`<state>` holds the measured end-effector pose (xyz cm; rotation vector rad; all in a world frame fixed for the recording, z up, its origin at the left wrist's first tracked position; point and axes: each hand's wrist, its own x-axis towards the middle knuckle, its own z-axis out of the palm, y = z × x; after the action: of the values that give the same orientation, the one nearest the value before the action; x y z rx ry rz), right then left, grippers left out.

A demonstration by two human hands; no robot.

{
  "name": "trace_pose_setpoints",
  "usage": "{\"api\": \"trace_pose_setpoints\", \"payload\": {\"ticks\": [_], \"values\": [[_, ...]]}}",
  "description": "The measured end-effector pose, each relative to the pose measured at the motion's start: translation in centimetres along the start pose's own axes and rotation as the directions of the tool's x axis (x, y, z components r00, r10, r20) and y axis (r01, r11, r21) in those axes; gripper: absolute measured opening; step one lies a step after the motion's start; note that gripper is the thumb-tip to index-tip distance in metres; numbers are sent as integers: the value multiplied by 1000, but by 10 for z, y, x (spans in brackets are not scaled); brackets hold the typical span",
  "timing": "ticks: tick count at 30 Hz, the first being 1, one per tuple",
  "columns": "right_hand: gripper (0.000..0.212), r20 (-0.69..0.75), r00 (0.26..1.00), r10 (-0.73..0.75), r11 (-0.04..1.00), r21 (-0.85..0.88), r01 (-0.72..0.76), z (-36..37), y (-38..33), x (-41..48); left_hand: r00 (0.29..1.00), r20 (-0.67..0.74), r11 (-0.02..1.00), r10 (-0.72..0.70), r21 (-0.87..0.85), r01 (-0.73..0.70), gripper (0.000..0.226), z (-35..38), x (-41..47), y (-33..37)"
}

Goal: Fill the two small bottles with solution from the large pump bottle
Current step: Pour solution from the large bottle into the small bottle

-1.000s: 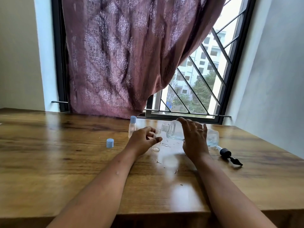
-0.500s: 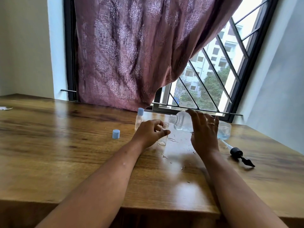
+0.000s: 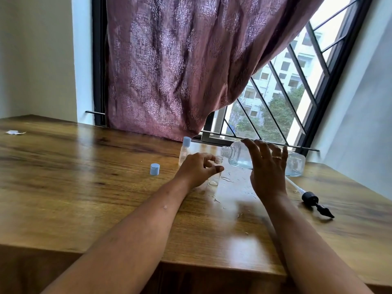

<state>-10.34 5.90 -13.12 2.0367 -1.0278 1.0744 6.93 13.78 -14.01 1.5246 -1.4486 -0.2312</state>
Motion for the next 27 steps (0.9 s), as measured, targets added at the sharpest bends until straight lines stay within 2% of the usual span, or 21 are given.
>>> {"api": "trace_pose_setpoints", "payload": {"ticks": [27], "values": [[86, -16, 1000, 10, 1000, -4, -10, -2, 3, 4, 1000, -1, 1000, 10, 19, -10, 47, -2, -3, 4]]}}
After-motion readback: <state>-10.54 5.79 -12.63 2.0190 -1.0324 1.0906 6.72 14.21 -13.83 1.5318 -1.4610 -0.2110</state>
